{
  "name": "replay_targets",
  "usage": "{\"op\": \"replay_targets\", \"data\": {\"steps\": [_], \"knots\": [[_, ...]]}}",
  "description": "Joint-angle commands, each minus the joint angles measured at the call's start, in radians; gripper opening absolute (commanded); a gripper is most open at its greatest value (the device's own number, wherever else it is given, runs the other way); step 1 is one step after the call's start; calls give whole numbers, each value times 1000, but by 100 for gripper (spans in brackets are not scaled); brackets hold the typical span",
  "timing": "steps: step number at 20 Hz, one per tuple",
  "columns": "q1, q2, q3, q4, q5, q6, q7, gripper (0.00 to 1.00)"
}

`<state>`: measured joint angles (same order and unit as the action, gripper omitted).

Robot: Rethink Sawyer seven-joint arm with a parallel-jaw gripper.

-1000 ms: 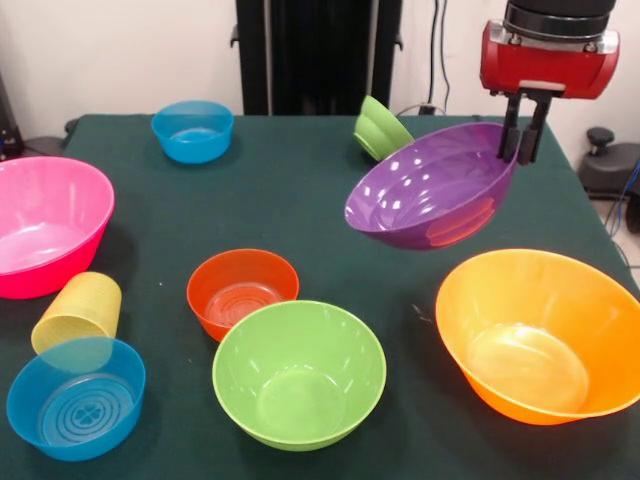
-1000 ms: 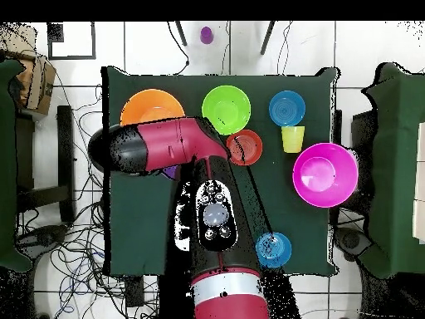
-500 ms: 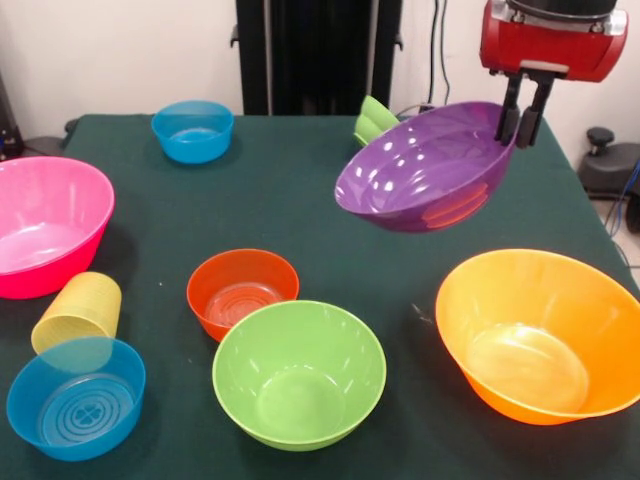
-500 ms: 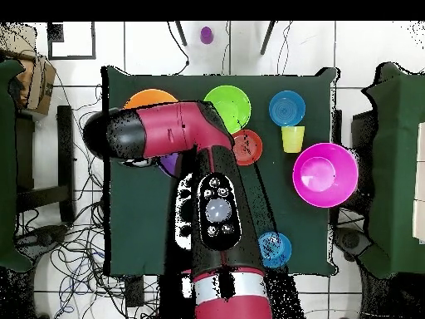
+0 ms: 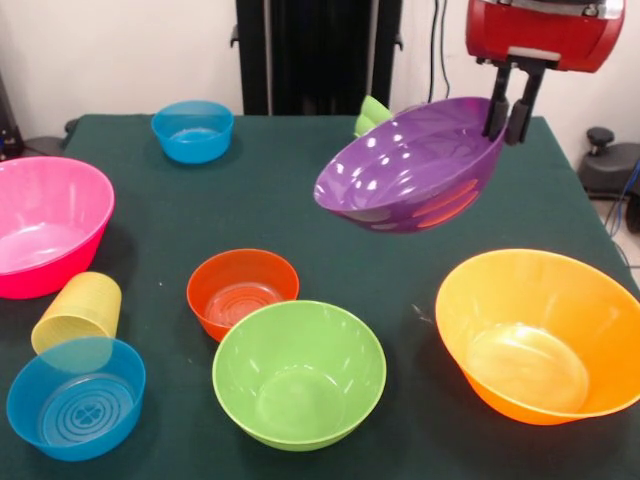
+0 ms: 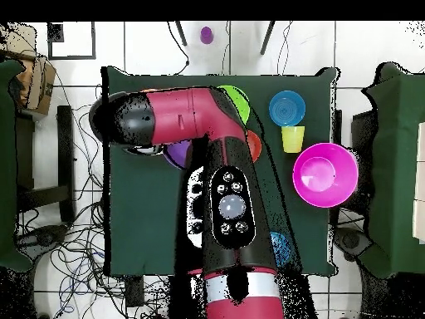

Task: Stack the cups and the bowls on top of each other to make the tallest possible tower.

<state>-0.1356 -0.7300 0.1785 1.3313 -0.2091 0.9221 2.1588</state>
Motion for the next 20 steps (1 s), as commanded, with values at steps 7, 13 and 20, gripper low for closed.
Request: {"op": "replay_targets", "data": {"steps": [7,13,20], "knots": [[-130,66,95,-100,-36,144,-239,0],[-150,90,117,-172,-51,204,-265,0],[-145,114,124,-228,-69,248,-271,0]]}}
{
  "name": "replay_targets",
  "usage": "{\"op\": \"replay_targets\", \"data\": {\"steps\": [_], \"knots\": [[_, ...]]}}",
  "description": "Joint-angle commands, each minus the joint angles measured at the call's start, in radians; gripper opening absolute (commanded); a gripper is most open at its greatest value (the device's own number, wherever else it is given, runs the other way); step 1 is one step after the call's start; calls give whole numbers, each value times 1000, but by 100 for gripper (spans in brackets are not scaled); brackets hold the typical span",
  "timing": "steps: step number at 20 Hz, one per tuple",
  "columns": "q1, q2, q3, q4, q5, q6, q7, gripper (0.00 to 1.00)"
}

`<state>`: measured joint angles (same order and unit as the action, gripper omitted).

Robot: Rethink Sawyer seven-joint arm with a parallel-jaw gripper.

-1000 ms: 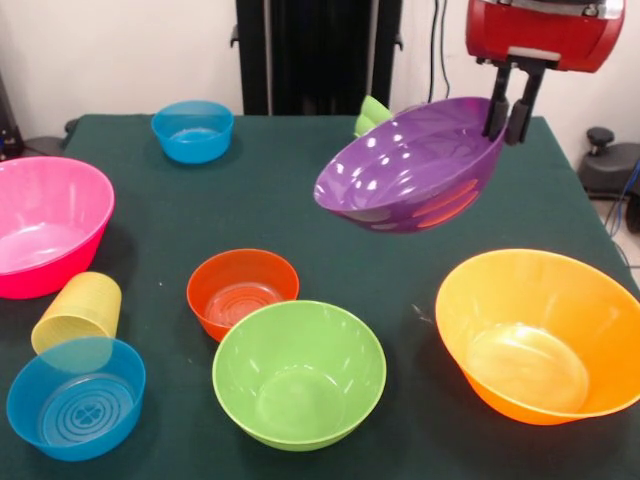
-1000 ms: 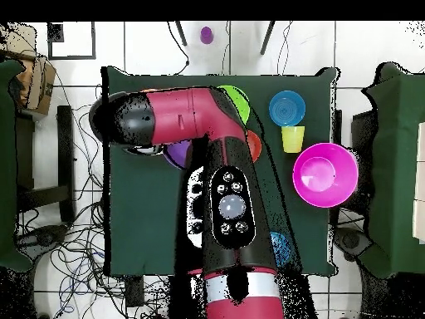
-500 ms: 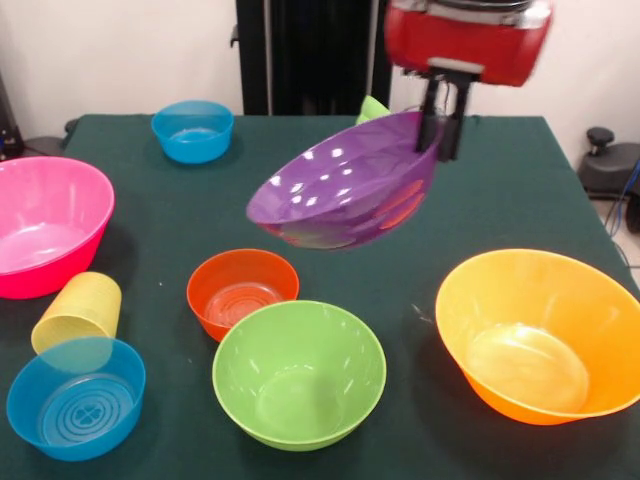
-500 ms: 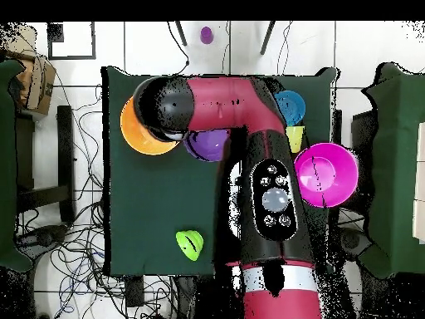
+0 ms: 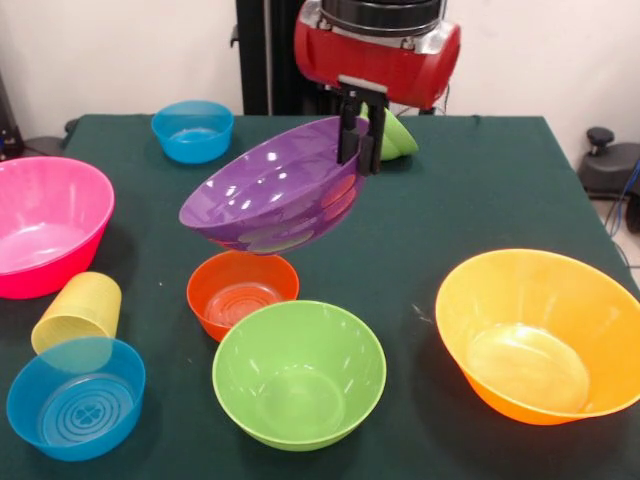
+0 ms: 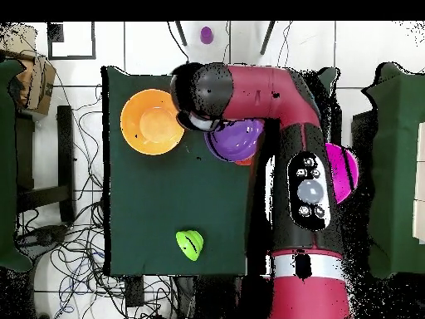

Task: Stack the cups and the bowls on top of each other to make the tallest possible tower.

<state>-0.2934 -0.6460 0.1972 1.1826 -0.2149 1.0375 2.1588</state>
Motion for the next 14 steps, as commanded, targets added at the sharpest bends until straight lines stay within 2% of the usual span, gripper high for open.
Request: {"op": "replay_targets", "data": {"steps": [1,11,14], "knots": [[14,33,105,-83,-65,134,-268,0],[23,45,104,-91,-70,128,-251,0],[33,104,114,-176,-68,168,-235,0]]}}
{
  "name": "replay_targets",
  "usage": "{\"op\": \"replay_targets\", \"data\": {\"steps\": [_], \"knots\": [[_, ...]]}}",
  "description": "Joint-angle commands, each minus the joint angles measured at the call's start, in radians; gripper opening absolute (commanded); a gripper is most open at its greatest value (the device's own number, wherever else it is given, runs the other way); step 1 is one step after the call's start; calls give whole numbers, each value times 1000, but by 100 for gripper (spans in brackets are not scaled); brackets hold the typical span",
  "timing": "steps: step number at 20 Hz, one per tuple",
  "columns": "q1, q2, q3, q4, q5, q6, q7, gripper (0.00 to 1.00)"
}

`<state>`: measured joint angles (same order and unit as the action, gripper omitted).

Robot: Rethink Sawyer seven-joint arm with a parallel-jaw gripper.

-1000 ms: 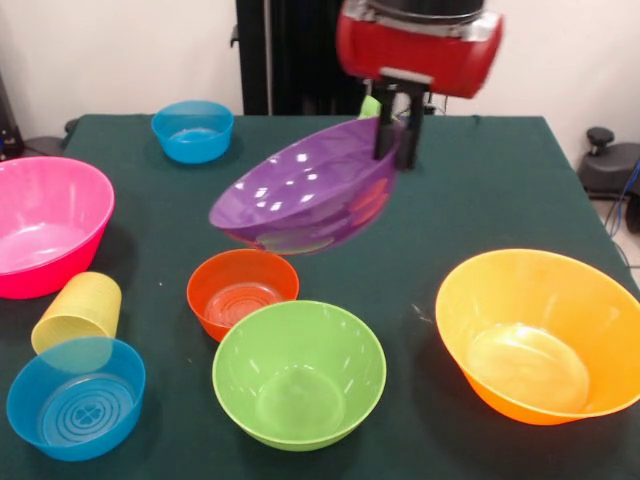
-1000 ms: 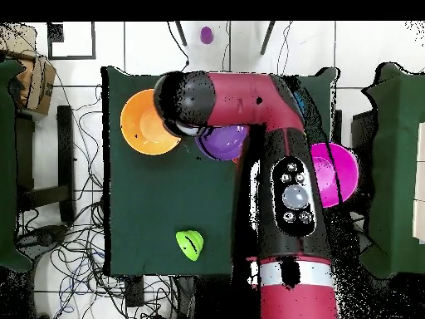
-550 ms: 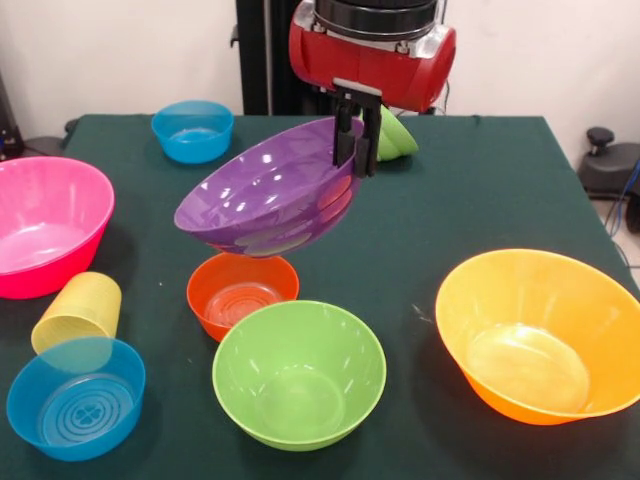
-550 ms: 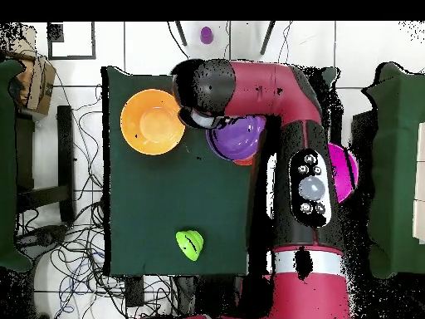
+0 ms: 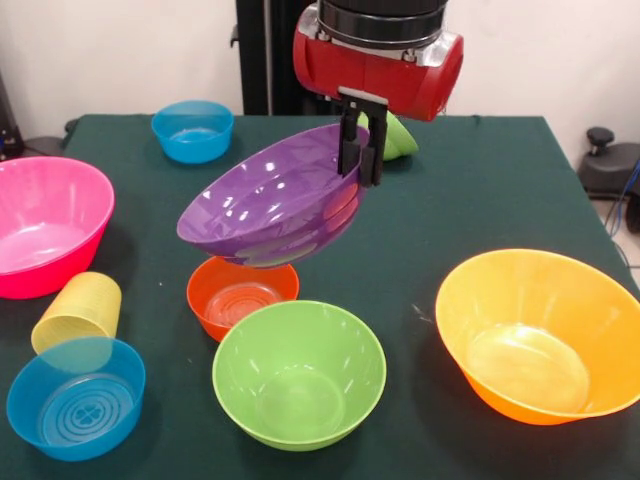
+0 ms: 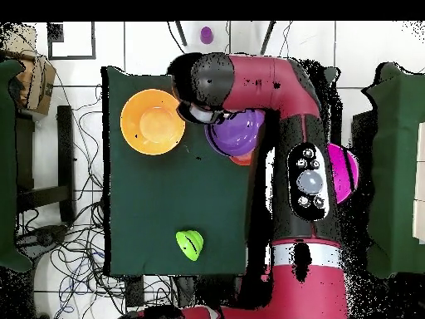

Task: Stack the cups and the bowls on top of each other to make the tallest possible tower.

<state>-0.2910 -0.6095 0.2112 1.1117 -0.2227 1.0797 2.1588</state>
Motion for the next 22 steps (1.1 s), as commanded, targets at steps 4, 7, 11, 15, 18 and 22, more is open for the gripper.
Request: {"op": "replay_targets", "data": {"steps": [4,7,11,15,18,22], "knots": [[41,137,104,-200,-70,135,-230,0],[46,155,99,-225,-73,129,-232,0],[50,156,88,-224,-72,115,-241,0],[48,136,77,-186,-71,95,-255,0],[46,137,77,-183,-70,94,-263,0],[43,136,76,-184,-69,107,-265,0]]}}
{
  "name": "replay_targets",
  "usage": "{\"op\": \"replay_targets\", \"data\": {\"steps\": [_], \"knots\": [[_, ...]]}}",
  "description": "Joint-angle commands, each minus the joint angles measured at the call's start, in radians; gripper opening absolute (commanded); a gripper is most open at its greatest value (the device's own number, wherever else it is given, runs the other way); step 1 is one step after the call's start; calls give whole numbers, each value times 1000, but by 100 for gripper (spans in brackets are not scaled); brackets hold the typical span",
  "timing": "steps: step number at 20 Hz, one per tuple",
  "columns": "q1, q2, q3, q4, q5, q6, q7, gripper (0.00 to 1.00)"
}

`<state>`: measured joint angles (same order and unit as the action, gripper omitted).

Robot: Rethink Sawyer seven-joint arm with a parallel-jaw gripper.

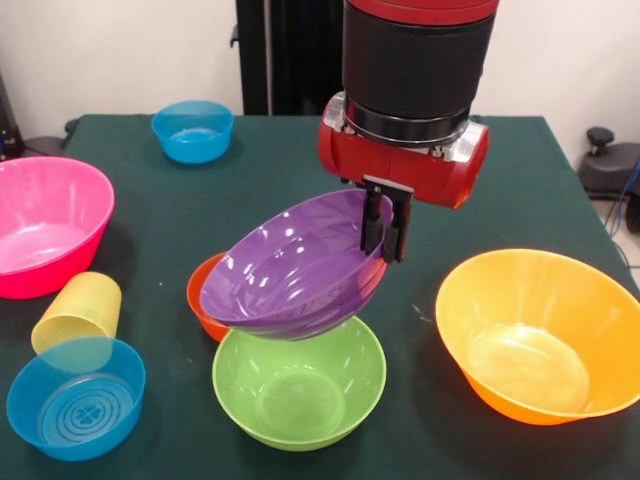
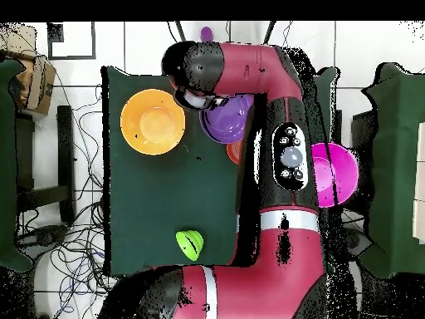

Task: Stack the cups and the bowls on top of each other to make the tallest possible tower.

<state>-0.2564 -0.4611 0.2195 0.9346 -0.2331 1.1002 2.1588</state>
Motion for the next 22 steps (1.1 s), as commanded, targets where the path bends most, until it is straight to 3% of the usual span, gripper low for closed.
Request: {"op": "replay_targets", "data": {"steps": [1,22], "knots": [[8,-11,68,-9,-58,87,-264,0],[4,-25,68,18,-65,50,-257,0]]}}
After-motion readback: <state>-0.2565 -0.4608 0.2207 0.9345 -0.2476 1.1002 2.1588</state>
